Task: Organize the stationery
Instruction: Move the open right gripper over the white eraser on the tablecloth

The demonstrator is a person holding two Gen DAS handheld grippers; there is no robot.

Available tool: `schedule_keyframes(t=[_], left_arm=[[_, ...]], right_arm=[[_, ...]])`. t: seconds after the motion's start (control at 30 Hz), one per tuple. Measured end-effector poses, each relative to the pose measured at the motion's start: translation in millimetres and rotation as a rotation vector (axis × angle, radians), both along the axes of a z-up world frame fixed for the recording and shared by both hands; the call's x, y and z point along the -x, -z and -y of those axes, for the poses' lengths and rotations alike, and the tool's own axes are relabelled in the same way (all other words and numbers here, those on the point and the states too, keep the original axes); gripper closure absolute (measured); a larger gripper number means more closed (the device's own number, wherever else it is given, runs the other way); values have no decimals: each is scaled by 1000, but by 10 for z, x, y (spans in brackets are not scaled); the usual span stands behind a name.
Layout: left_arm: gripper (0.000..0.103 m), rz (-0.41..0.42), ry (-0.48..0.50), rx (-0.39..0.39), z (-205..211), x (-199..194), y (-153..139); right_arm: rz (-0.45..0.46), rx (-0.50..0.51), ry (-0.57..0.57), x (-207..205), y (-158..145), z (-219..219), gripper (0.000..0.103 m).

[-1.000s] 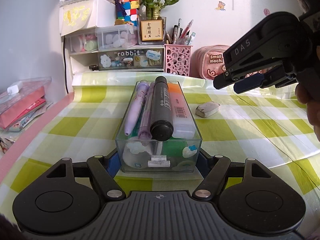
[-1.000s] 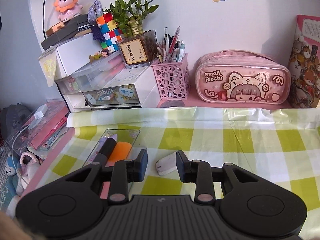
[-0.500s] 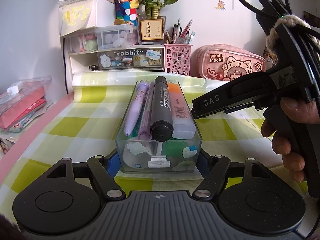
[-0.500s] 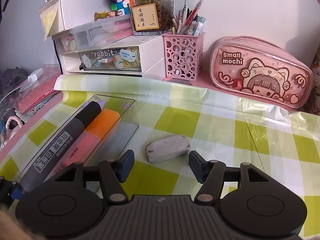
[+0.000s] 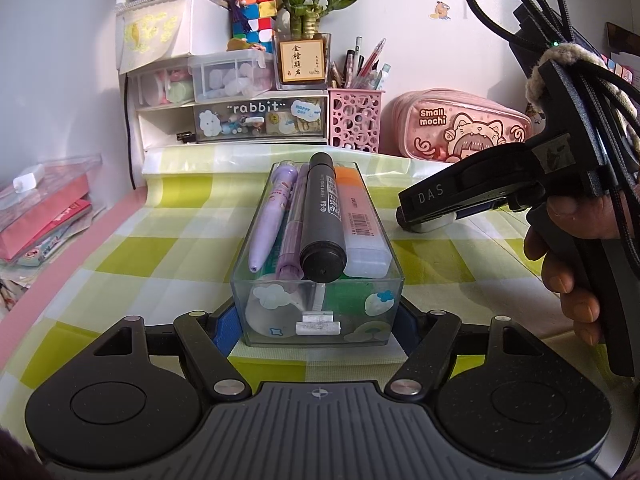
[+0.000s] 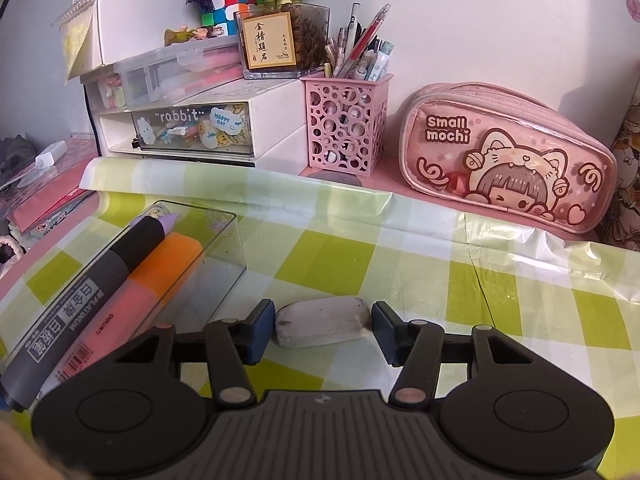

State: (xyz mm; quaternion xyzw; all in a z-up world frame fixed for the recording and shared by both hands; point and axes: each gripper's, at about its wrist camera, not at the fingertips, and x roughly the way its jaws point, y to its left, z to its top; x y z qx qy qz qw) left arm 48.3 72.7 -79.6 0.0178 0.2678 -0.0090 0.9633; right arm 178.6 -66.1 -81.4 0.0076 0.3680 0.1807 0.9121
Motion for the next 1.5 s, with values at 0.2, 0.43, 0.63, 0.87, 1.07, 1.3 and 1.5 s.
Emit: schedule_keyframes(t=[0.2,0.43,0.63,0.87,1.07,1.3,1.5], left_arm=[[31,0,0,0,4,1,1],[31,0,0,0,4,2,1],[31,0,0,0,3,0,-1],[31,0,1,0,1,-2,-2],[31,0,0,0,2,-2,-3],[31,0,0,0,3,-2,-1],[31,0,0,0,2,-2,0]], right_arm=[[-22,8,52,-18,-17,248,69],[-53,-29,190,-83,-10,636,69],[-50,-26,215,-90,-19,668,69],[-26,-21,217,-59,-47,677,69],[-13,33,185,-52,-13,602,69],[-7,57,161,-31,-17,610,70],[6,53,137,6,-72,622,71]])
